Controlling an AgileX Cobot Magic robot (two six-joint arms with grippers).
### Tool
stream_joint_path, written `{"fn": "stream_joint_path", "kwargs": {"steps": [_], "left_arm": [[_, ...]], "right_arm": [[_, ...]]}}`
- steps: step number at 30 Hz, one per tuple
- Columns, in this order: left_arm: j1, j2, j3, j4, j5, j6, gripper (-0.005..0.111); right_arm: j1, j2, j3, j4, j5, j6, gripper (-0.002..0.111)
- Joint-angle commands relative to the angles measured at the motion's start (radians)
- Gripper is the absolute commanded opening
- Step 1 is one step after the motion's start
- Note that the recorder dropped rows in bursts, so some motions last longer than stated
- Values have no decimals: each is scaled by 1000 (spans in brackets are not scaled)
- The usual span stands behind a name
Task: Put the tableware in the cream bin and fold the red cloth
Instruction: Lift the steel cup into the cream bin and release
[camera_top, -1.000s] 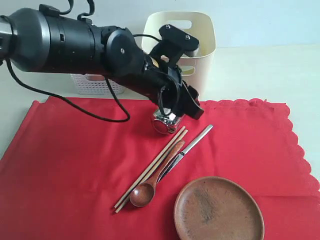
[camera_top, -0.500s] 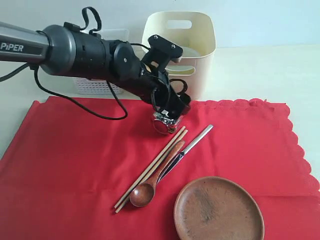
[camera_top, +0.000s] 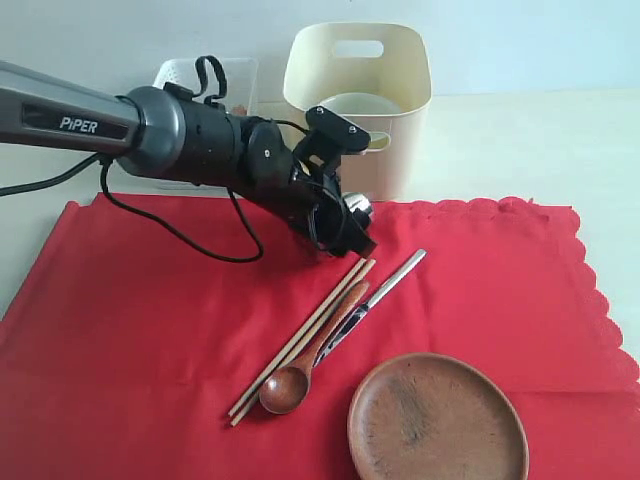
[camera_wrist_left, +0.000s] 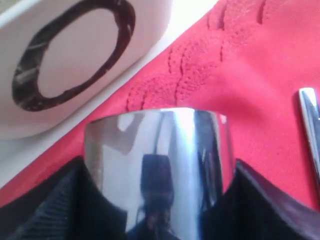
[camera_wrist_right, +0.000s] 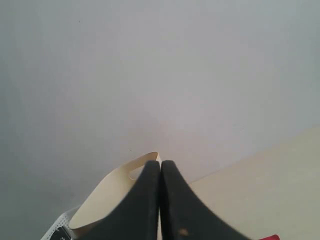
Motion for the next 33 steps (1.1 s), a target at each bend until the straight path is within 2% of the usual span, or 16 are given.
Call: {"fn": "stream_joint_path", "kwargs": {"steps": [1, 5, 13, 18, 20, 23, 28, 30, 33], "left_arm": [[-2, -3, -6, -2, -6, 0, 34], [-2, -30, -6, -2, 7, 0, 0], [-2, -193, -6, -8, 160, -2, 0], [-2, -365, -6, -34, 169, 5, 0], [-2, -419, -6, -7, 129, 5, 0], [-2, -453, -6, -4, -71, 5, 0], [2, -383, -6, -4, -353, 5, 0], [12, -343, -12, -17, -399, -3, 0], [27, -299, -37, -61, -395, -3, 0]], "right_arm": [[-3, -2, 3, -9, -3, -3, 0], [-3, -2, 3, -9, -3, -3, 0], [-3, -2, 3, -9, -3, -3, 0], [-3, -2, 3, -9, -3, -3, 0], [-3, -2, 3, -9, -3, -3, 0], [-3, -2, 3, -9, -3, -3, 0], [-3, -2, 3, -9, -3, -3, 0], [-3, -2, 3, -9, -3, -3, 0], [-3, -2, 3, -9, -3, -3, 0]]}}
